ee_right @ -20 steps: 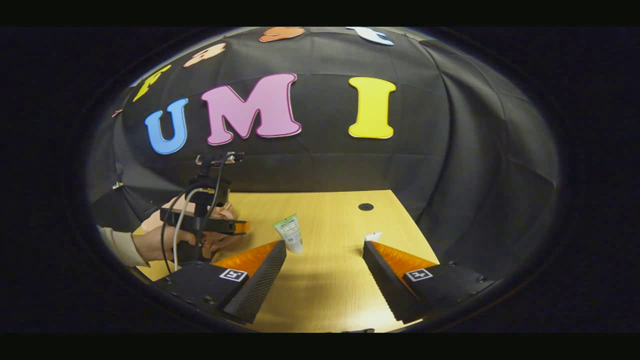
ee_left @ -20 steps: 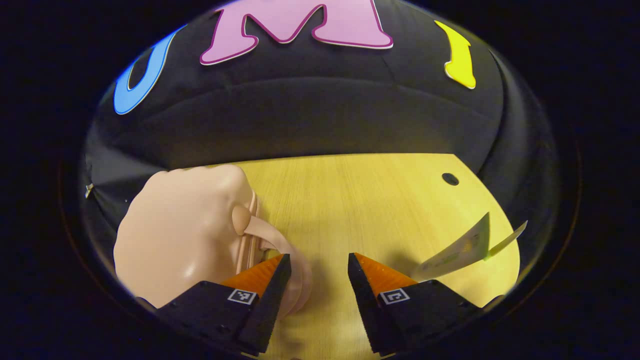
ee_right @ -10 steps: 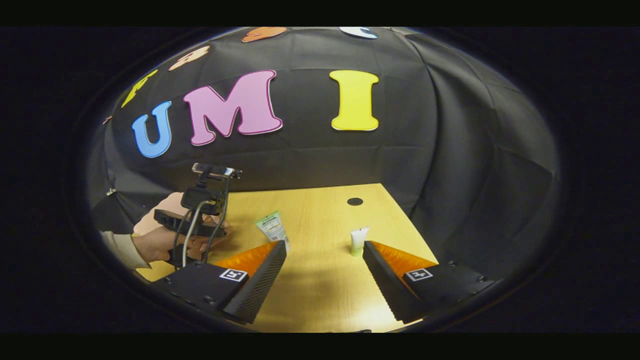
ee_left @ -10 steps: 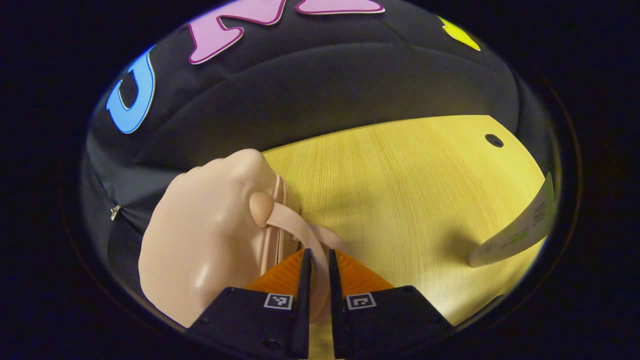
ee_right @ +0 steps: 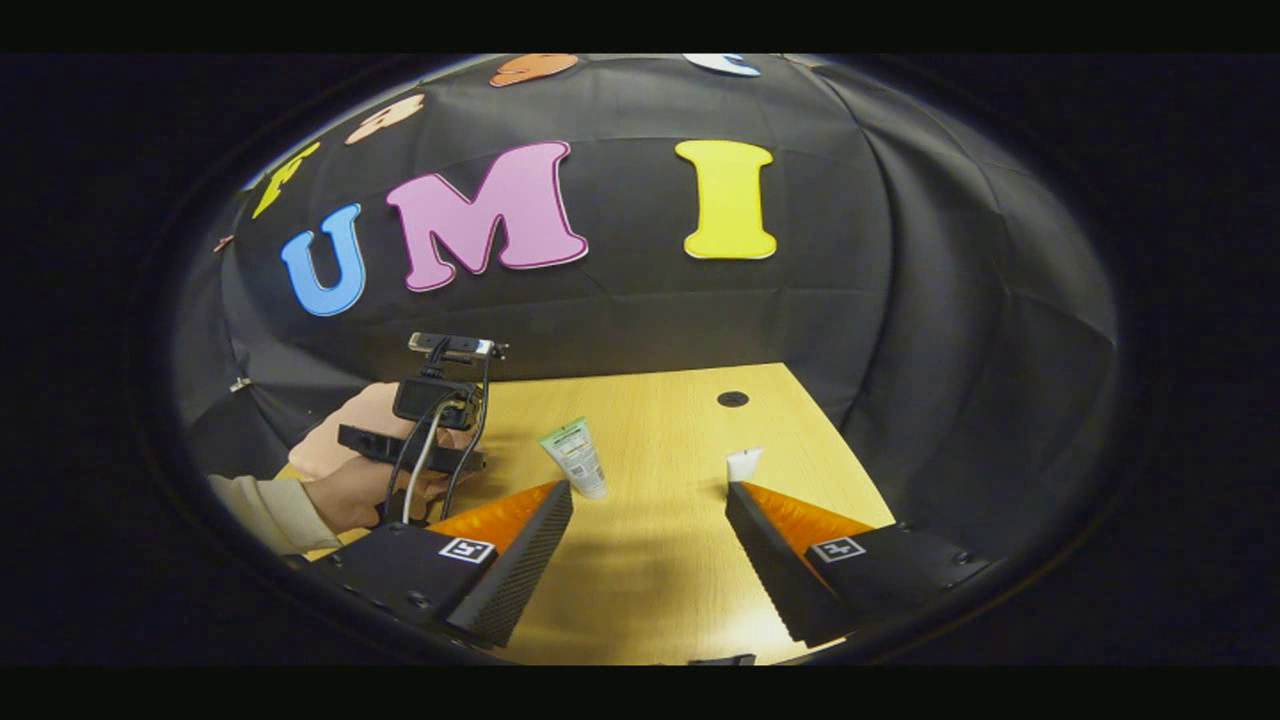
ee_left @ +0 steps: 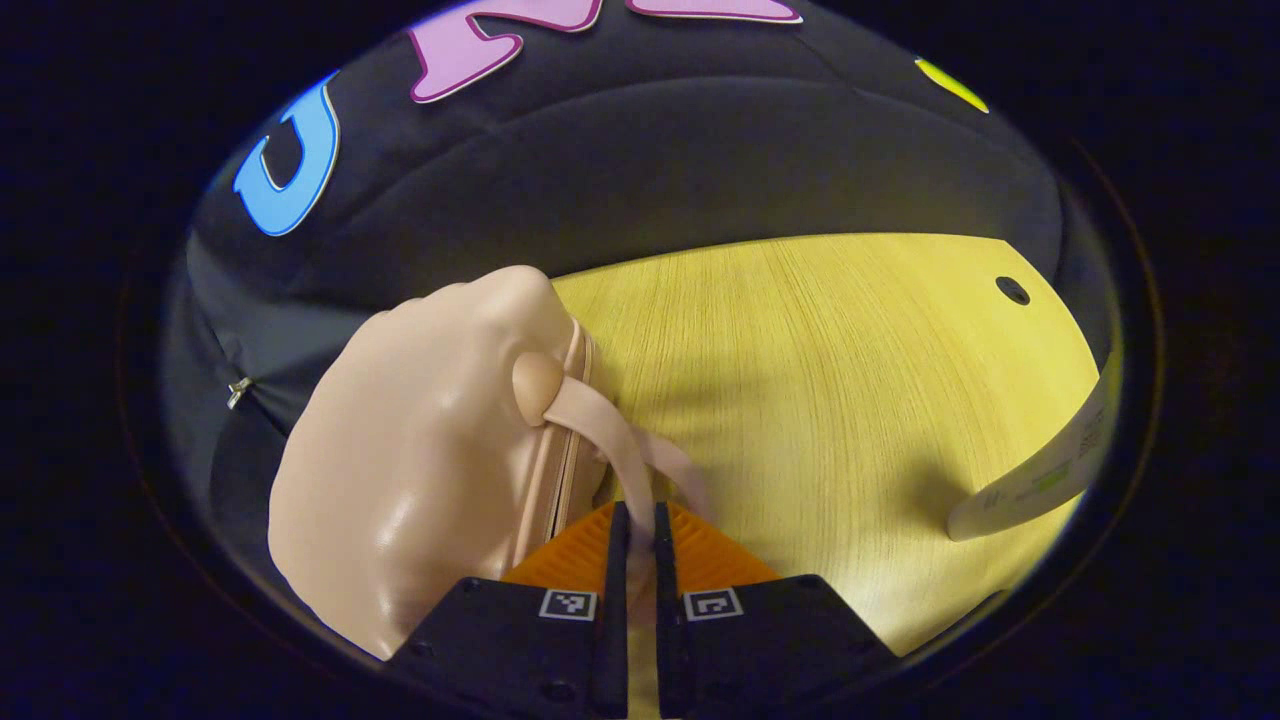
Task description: First open the suitcase, pack the skin care products into it, and then close the suitcase.
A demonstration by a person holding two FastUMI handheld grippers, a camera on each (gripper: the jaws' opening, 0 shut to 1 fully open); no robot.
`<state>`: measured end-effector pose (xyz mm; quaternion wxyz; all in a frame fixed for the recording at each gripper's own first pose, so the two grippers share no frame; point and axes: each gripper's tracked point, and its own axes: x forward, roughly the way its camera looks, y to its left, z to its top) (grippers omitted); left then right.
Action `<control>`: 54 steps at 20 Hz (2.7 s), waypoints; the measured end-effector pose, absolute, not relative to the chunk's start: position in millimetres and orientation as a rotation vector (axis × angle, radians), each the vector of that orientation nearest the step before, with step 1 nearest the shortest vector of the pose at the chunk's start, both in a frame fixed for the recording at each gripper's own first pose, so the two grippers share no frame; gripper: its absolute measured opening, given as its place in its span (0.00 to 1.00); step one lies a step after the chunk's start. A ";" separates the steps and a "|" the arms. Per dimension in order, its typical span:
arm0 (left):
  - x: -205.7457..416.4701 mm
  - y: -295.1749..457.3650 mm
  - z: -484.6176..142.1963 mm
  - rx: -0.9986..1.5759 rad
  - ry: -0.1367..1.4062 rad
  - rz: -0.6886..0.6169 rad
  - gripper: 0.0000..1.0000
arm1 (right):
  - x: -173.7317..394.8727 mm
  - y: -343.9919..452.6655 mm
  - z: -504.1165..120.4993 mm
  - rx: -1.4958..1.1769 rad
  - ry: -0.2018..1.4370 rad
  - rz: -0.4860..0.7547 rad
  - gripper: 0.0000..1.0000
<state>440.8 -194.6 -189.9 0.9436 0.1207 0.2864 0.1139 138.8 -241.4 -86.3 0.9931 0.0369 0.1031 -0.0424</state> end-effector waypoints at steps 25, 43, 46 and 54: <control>384.7 80.4 84.3 -0.063 0.277 0.043 0.06 | 161.7 -199.1 -74.6 0.085 0.224 -0.046 0.97; 440.7 330.9 -58.4 -0.129 0.203 0.268 0.18 | 186.3 -196.0 -83.7 -0.024 0.150 -0.255 0.97; 401.9 222.9 7.1 -0.019 0.022 0.158 0.99 | 182.6 -217.5 -69.1 0.004 0.113 -0.295 0.96; 330.5 -80.5 23.7 -0.014 -0.086 -0.114 0.96 | 168.1 -278.6 -71.6 0.034 0.102 -0.349 0.96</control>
